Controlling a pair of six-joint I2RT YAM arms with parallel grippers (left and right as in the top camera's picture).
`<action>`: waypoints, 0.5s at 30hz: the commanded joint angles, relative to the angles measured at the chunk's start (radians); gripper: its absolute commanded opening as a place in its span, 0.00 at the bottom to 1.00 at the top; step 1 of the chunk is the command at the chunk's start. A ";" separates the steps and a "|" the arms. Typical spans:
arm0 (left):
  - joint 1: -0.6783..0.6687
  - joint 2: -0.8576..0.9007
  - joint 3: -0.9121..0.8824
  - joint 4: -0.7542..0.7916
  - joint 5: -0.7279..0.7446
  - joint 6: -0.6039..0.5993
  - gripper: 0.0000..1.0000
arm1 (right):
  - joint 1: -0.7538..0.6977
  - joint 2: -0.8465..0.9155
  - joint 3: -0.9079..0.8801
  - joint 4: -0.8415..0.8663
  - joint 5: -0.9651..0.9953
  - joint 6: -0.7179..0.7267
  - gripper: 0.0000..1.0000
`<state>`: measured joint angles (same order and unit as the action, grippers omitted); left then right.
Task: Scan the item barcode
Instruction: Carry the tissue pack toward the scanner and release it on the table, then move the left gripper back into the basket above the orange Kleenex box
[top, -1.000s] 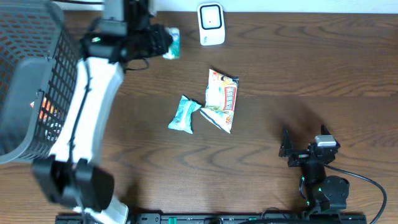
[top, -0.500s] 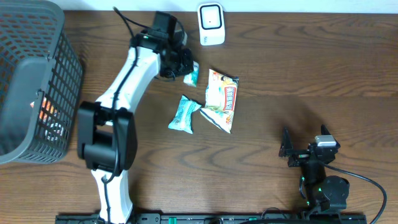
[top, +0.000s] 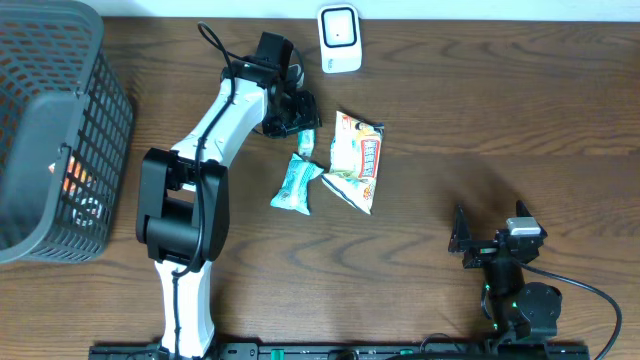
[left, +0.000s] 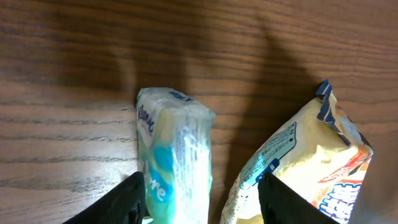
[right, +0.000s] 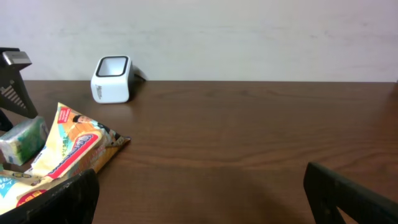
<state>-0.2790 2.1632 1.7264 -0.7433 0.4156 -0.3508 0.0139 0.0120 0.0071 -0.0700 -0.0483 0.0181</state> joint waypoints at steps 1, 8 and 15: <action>0.027 -0.072 0.029 -0.008 -0.006 -0.001 0.58 | -0.008 -0.006 -0.001 -0.005 0.004 0.011 0.99; 0.104 -0.238 0.042 0.012 -0.006 0.003 0.58 | -0.008 -0.006 -0.001 -0.005 0.004 0.011 0.99; 0.244 -0.473 0.042 0.102 -0.008 0.002 0.58 | -0.008 -0.006 -0.001 -0.005 0.004 0.011 0.99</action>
<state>-0.0887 1.7790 1.7340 -0.6670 0.4156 -0.3508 0.0139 0.0120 0.0071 -0.0700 -0.0486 0.0181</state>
